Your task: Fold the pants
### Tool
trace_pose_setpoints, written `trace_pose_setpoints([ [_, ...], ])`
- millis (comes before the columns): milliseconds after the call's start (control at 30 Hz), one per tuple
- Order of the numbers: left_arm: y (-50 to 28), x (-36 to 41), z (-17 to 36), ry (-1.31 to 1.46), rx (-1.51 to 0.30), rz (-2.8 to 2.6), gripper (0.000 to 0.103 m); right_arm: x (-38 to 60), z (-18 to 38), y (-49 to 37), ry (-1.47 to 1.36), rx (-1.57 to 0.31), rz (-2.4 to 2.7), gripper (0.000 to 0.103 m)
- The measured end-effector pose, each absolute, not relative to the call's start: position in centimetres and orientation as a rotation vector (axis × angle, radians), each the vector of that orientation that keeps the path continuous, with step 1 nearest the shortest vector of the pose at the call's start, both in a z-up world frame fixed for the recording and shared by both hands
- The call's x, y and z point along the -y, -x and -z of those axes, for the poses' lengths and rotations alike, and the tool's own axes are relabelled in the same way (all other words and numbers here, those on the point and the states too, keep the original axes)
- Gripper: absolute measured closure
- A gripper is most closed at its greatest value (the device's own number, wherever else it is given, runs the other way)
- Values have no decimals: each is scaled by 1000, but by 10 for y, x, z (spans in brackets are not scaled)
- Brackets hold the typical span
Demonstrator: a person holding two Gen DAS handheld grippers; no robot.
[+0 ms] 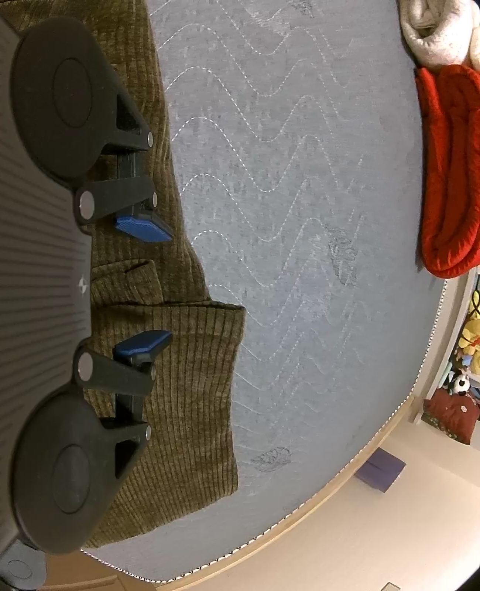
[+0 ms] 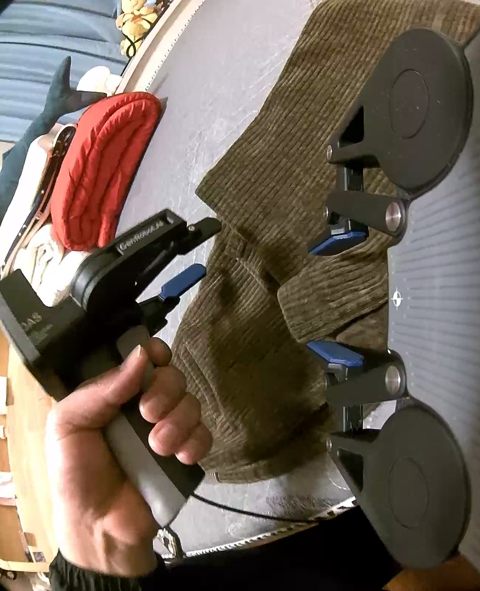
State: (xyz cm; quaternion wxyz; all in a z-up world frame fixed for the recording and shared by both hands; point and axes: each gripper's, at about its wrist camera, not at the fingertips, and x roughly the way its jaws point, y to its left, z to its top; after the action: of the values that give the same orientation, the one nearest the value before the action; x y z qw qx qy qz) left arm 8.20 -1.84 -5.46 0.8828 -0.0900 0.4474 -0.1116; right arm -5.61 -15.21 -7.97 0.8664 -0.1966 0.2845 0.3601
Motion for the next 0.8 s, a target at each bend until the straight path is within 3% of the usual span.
trace_pose_setpoints([
  [33,-81,18,53,189,-925,231,44,150,77,56,423,-588,-768,88],
  [233,-80,-4,44,261,-885,196,44,180,35,76,337,-488,-907,90],
  [500,-96,-2,82,403,-1093,286,34,171,87,116,590,-566,-1022,89],
  [533,-97,0,86,394,-1105,279,34,172,84,113,568,-572,-1015,88],
  [667,-104,2,99,381,-1124,303,34,175,70,105,512,-549,-962,44],
  [733,-106,9,99,338,-1100,326,35,173,73,103,532,-567,-961,42],
  [800,-103,15,99,273,-1076,346,47,168,81,103,593,-589,-959,42],
])
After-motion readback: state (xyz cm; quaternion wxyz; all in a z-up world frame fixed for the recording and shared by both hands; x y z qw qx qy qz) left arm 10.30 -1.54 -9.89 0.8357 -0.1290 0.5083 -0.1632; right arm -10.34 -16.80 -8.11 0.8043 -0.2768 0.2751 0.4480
